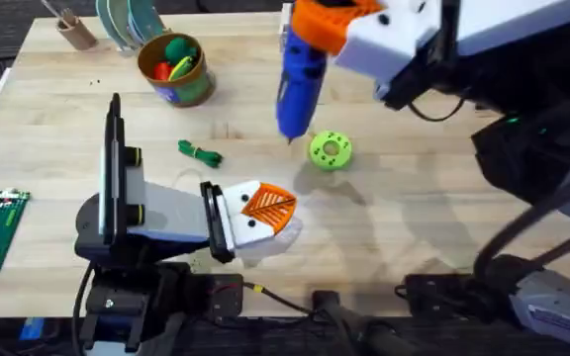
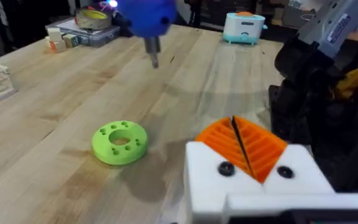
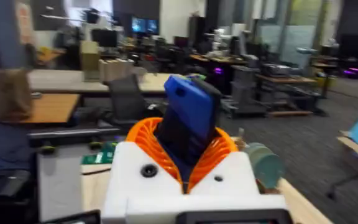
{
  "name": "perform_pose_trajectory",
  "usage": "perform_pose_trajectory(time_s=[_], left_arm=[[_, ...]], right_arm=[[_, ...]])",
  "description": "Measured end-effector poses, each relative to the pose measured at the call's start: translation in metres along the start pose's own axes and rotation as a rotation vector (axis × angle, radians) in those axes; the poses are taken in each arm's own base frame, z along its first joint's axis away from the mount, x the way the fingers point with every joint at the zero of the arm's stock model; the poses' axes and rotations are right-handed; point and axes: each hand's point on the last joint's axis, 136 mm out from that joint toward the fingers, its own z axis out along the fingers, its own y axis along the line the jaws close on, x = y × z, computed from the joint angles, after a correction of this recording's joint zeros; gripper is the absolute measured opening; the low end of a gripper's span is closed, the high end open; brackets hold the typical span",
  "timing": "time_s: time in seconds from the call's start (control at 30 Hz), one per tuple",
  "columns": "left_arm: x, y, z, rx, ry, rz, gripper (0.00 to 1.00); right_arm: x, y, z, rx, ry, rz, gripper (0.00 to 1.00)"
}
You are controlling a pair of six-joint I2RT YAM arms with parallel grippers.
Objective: Pick up the gripper from the table and insert it into the empty holder that is missing its gripper. Then pick up a screw, insert it into the mounting hole, and use the screwdriver to tighten it. Finally, clean up the table by picking up the vegetable and placing it into the bucket.
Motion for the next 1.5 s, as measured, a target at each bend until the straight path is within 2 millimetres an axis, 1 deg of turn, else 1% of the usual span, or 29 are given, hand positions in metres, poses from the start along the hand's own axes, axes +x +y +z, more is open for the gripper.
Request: perform_pose_trajectory(time_s=[0.1,0.37,0.5,0.6,0.7,0.93,1.1,1.5], left_arm=[[0.000,0.000,0.000,0.000,0.000,0.000,0.004],[0.000,0.000,0.000,0.000,0.000,0.000,0.004],[0.000,0.000,0.000,0.000,0.000,0.000,0.004],[0.000,0.000,0.000,0.000,0.000,0.000,0.004],[0.000,0.000,0.000,0.000,0.000,0.000,0.004],[0.000,0.000,0.000,0.000,0.000,0.000,0.004],[0.000,0.000,0.000,0.000,0.000,0.000,0.004],[0.000,0.000,0.000,0.000,0.000,0.000,0.004]], right_arm=[[0.001,0.015,0.008,-0.044,-0.006,0.026,0.030],[0.004,0.044,0.023,-0.121,-0.022,0.065,0.030],[0.009,0.055,0.031,-0.150,-0.026,0.081,0.030],[0.009,0.062,0.035,-0.171,-0.047,0.076,0.030],[0.009,0.066,0.038,-0.187,-0.063,0.071,0.030],[0.022,0.073,0.044,-0.205,-0.039,0.100,0.030],[0.022,0.077,0.045,-0.216,-0.042,0.103,0.030],[0.022,0.077,0.045,-0.216,-0.043,0.071,0.030]])
